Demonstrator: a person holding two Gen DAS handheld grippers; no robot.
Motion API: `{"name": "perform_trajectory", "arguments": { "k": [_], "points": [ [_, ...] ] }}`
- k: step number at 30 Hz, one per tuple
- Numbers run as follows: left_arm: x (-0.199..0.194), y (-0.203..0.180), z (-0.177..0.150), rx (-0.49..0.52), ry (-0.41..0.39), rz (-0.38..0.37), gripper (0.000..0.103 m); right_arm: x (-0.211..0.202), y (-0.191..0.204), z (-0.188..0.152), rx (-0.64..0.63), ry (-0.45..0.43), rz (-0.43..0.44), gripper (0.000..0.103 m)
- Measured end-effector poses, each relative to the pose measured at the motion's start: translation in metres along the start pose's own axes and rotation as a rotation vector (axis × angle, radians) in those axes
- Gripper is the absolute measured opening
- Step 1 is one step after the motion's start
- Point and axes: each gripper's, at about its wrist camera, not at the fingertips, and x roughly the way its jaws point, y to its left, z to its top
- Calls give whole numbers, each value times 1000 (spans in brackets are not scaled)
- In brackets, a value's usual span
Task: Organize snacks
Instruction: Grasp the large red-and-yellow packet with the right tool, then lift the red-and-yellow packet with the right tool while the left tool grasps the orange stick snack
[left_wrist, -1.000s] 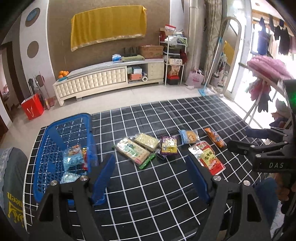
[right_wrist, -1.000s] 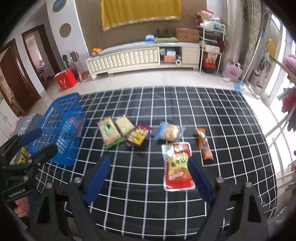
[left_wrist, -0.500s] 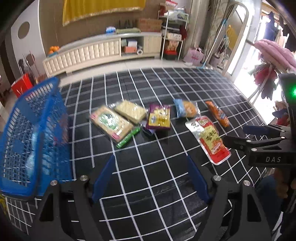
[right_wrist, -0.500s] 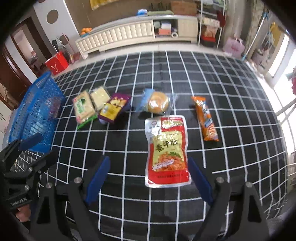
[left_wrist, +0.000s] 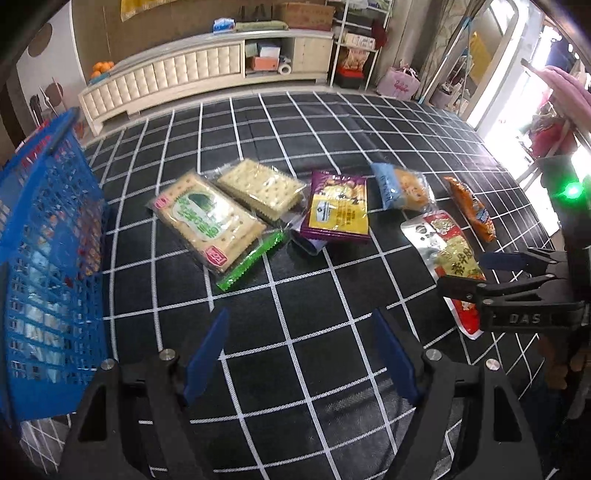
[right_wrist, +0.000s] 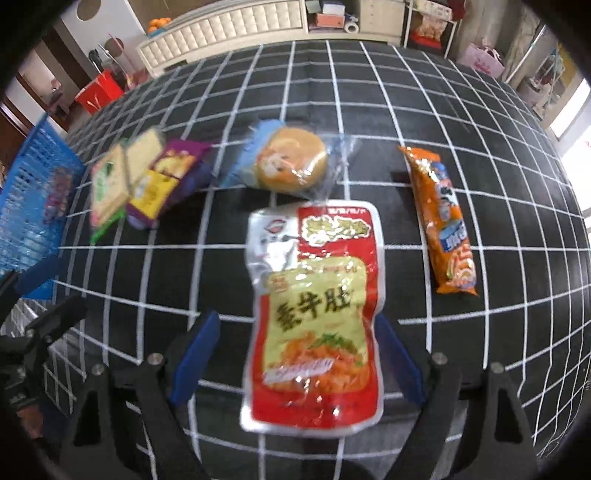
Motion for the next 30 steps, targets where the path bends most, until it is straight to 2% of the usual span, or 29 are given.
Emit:
{"name": "perform_trajectory", "arguments": {
  "k": [7,10,12,14,17,20,24,30],
  "points": [
    [15,1,2,-13,36,-20,77,4,3,-1,-47,-39,-45,90],
    [16,-1,0,-10,35,-26,77,4,7,-7,-85,-65,-78,87],
    [17,-2,-2,-13,37,-29,77,5,10,-14,-111,-100,-81,77],
    [17,-2,-3,-19,36,-31,77,1,10,-19,-119,-132,-81,61],
    [16,-2,-6,-28,38,-35,77,-4,10,-26,-137,-156,-77,46],
    [13,-3,-8,-26,36,-30,77,-9,9,-34,-127,-169,-63,42],
    [1,-5,-5,-20,18,-20,77,-22,19,-44,-97,-179,15,42],
    [-18,-9,10,-9,-14,-20,77,-64,6,-44,-37,-300,40,42]
  ]
}}
